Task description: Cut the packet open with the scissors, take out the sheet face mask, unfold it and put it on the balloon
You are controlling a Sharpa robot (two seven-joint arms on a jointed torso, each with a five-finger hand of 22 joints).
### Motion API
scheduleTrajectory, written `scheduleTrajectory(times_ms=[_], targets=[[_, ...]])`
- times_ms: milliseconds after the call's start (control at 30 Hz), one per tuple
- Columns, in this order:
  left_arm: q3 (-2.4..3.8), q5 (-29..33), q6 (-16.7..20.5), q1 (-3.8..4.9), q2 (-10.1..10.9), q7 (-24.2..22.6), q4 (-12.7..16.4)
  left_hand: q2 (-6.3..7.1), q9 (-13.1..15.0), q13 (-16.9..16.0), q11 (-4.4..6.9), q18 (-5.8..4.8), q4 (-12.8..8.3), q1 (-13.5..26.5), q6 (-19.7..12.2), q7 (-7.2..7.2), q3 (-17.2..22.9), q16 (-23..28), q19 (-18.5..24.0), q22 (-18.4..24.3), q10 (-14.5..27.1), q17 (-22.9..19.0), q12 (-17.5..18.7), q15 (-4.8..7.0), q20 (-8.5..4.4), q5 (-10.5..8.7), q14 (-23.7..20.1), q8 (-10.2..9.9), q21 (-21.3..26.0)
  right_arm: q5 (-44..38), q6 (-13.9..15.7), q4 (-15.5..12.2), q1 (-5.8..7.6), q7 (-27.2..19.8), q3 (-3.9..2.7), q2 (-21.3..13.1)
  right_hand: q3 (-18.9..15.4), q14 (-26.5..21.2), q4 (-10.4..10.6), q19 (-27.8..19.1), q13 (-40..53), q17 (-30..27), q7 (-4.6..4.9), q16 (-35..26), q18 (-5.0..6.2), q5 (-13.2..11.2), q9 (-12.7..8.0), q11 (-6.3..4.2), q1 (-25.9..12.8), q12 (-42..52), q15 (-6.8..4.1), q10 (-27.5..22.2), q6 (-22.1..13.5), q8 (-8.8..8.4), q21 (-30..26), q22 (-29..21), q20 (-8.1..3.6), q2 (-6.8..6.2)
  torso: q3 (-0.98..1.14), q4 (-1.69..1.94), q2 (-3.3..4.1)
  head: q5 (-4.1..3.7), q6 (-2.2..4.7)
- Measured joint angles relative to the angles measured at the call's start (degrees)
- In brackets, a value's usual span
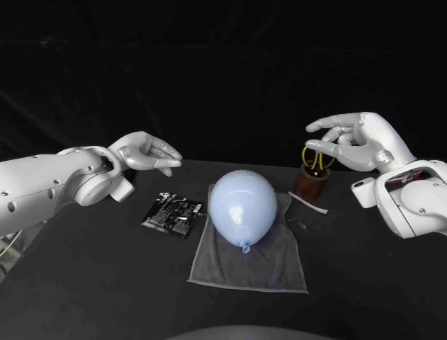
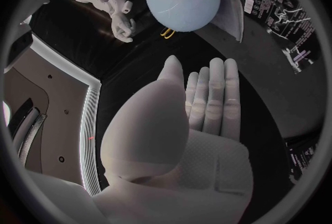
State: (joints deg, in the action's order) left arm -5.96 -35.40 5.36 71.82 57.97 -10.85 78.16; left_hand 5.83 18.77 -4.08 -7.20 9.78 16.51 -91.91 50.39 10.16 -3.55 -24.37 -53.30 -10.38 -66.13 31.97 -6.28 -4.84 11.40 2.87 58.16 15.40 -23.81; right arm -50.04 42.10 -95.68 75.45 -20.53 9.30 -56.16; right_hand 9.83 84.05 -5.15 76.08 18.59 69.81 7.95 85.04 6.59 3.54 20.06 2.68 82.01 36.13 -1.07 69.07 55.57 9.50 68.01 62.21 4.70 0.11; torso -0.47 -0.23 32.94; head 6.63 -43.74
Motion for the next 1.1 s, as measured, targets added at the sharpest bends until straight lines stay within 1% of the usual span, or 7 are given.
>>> scheduleTrajectory(times_ms=[233,400,500,633,667,900,1100], targets=[[-0.26,-8.7,0.8,-2.70,1.1,0.1,0.6,1.12,-0.6,0.2,-2.33,-0.97,0.0,0.1,-1.8,-0.70,-1.2,6.5,7.9,3.3,3.0,-3.8,1.6,-2.86,3.74,0.00,-7.8,-1.2,6.1,-2.1,-2.6,-2.0,-0.84,2.5,0.17,1.6,4.5,0.0,2.0,1.9,41.7,4.7,-0.49,1.6,-0.90,0.1,0.8,-0.27,-4.3,32.7,-0.41,7.4,1.7,0.85,3.5,4.8,-0.25,-2.55,-0.27,0.35,-0.12,3.50,-1.28],[-0.36,-15.4,2.8,-3.97,1.4,-0.5,0.6,2.73,-1.1,0.3,-2.80,-0.98,0.3,-0.1,-3.6,-2.10,-0.9,11.2,11.2,5.3,6.3,-6.9,2.3,-4.35,5.09,0.00,-12.0,-2.4,9.3,-3.3,-4.6,-2.1,-1.29,5.3,0.27,2.8,5.9,0.0,3.1,2.3,44.6,5.1,-0.29,2.4,-0.93,0.1,1.5,0.49,-5.1,36.4,-0.39,8.5,1.1,1.12,4.4,6.2,-0.27,-3.42,-0.37,0.47,-0.18,4.97,-1.68],[-0.77,-19.9,4.2,-4.47,1.1,-1.1,0.4,4.43,-1.6,0.4,-2.83,-2.81,0.2,-0.3,-5.0,-2.90,-0.4,14.2,14.0,6.4,9.5,-9.0,2.3,-5.57,5.40,0.00,-15.0,-3.0,11.7,-4.1,-5.7,-2.1,-1.54,7.0,0.33,3.6,6.0,0.0,3.2,2.3,47.9,5.3,-0.30,2.4,-0.94,-0.1,1.5,0.58,-5.4,36.9,-0.38,8.6,1.0,1.21,4.4,6.4,-0.27,-3.20,-0.43,0.49,-0.19,5.60,-1.80],[-1.35,-26.1,5.4,-4.88,-0.2,-1.5,-0.1,7.43,-2.5,0.5,-0.95,-5.88,0.5,0.0,-8.6,-4.08,-3.0,19.3,27.4,7.7,15.7,-14.7,2.6,-5.74,5.40,0.00,-25.9,-4.6,17.1,-5.0,-6.7,-2.0,-1.91,8.7,0.36,4.2,6.2,0.0,3.3,2.3,53.2,5.3,-0.10,2.4,-0.95,-0.1,1.6,0.60,-5.4,40.8,-0.37,9.7,0.8,1.35,4.4,6.3,-0.28,-3.20,-0.43,0.47,-0.18,6.17,-1.86],[-1.44,-27.6,5.6,-4.92,-0.5,-1.5,-0.3,8.52,-3.9,0.5,-0.26,-5.89,0.5,0.1,-13.1,-5.25,-5.3,20.7,32.0,8.1,18.2,-16.8,2.6,-5.54,5.44,0.00,-30.2,-6.2,18.8,-5.2,-6.9,-2.0,-1.99,9.0,0.36,4.3,6.4,0.0,3.4,2.3,53.2,5.3,-0.25,2.4,-0.96,-0.1,1.6,0.57,-5.5,40.9,-0.37,10.0,0.6,1.35,4.4,6.2,-0.27,-3.39,-0.43,0.46,-0.17,6.29,-1.88],[-2.34,-38.2,5.7,-5.12,-3.0,-0.6,-1.3,11.96,-8.4,2.0,4.29,-5.89,0.7,1.7,-26.6,-7.28,-9.4,22.6,41.0,8.8,43.6,-23.6,4.2,-4.44,5.51,0.00,-44.8,-10.7,21.9,-6.2,-8.0,-1.6,-2.40,10.9,0.38,5.0,6.6,0.0,3.4,2.3,52.5,5.2,0.03,2.4,-0.96,-0.1,1.6,0.30,-5.6,40.4,-0.37,10.5,0.3,1.35,4.0,5.7,-0.25,-3.50,-0.31,0.35,-0.03,6.74,-1.96],[-3.20,-45.4,5.1,-5.21,-4.6,1.2,-2.5,12.24,-10.3,2.5,6.06,-5.88,0.8,2.8,-32.1,-8.01,-9.4,22.9,42.5,8.9,51.9,-26.3,4.5,-3.57,5.56,0.00,-50.0,-12.2,22.1,-6.6,-8.6,-1.4,-2.63,11.9,0.38,5.4,6.7,0.0,3.6,2.1,52.1,5.1,0.13,2.4,-0.97,-0.1,1.7,0.30,-5.6,39.9,-0.36,10.5,0.2,1.35,3.9,5.4,-0.05,-3.50,-0.20,0.22,-0.03,6.83,-2.09]])
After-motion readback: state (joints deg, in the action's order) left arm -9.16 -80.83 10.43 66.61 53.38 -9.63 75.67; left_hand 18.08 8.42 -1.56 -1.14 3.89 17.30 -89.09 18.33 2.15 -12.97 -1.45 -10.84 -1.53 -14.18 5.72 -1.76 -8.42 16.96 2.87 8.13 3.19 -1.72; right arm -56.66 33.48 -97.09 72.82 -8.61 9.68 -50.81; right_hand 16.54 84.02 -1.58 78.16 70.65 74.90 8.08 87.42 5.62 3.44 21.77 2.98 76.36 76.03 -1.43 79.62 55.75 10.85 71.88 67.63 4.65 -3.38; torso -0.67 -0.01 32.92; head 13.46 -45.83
